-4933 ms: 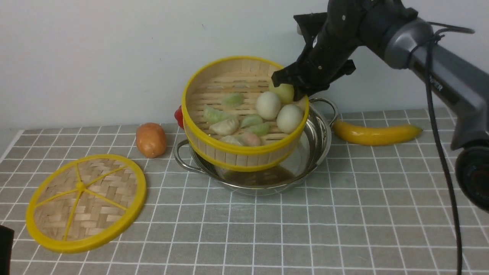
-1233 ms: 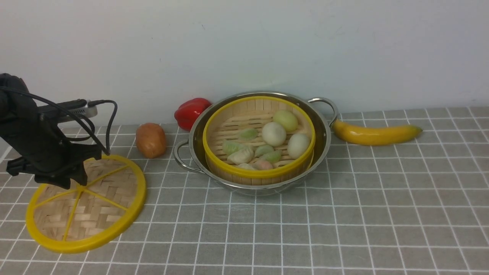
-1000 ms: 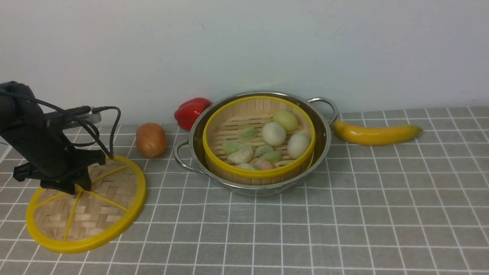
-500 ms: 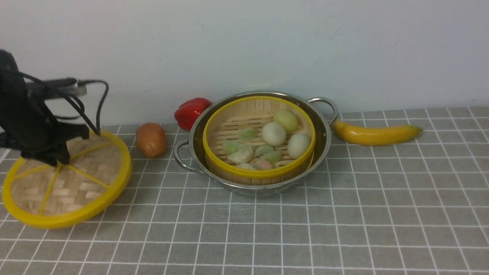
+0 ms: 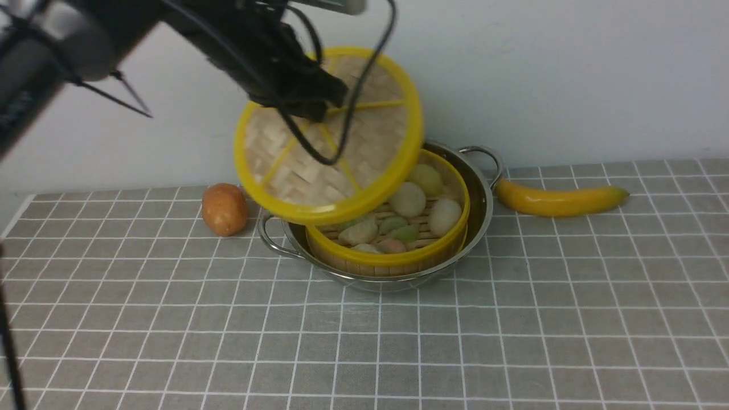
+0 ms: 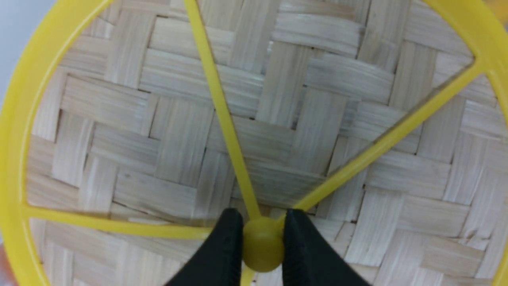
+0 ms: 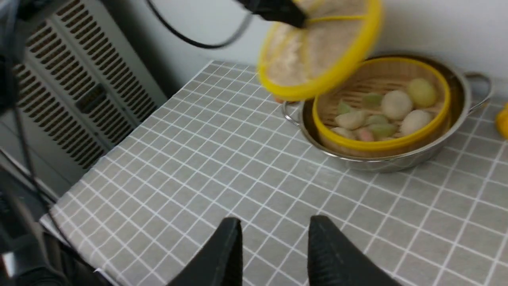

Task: Place the steamer in the pot on the grey tablecloth, and put the lid on the steamer.
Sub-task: 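Place the yellow bamboo steamer lid onto the steamer in the pot with the left gripper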

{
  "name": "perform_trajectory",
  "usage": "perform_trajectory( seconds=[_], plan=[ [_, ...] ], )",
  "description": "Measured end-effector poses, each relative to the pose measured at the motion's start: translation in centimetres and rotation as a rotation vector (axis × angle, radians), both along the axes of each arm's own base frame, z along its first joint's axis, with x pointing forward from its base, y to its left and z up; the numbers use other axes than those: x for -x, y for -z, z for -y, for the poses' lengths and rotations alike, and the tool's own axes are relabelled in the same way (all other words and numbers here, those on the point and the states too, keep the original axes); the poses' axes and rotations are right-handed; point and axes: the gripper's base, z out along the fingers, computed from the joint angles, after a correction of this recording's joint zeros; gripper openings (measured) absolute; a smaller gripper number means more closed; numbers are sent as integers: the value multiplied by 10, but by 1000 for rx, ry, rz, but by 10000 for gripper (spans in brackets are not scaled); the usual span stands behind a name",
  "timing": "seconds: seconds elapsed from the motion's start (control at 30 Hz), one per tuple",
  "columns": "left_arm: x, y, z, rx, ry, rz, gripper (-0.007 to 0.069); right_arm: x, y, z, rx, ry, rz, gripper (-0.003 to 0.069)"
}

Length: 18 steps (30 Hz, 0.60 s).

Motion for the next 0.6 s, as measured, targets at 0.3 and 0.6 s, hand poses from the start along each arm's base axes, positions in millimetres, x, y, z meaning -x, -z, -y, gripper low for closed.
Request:
perform_trajectory(
  seconds=[0.3,0.6],
  plan=[
    [-31,56,45,-67,71,-49,116,-1,-1,-2,-14,-17,-11,252],
    [-40,78,48,-85,71,-75,116,-1,-1,-3,-21,-19,-15,252]
  ],
)
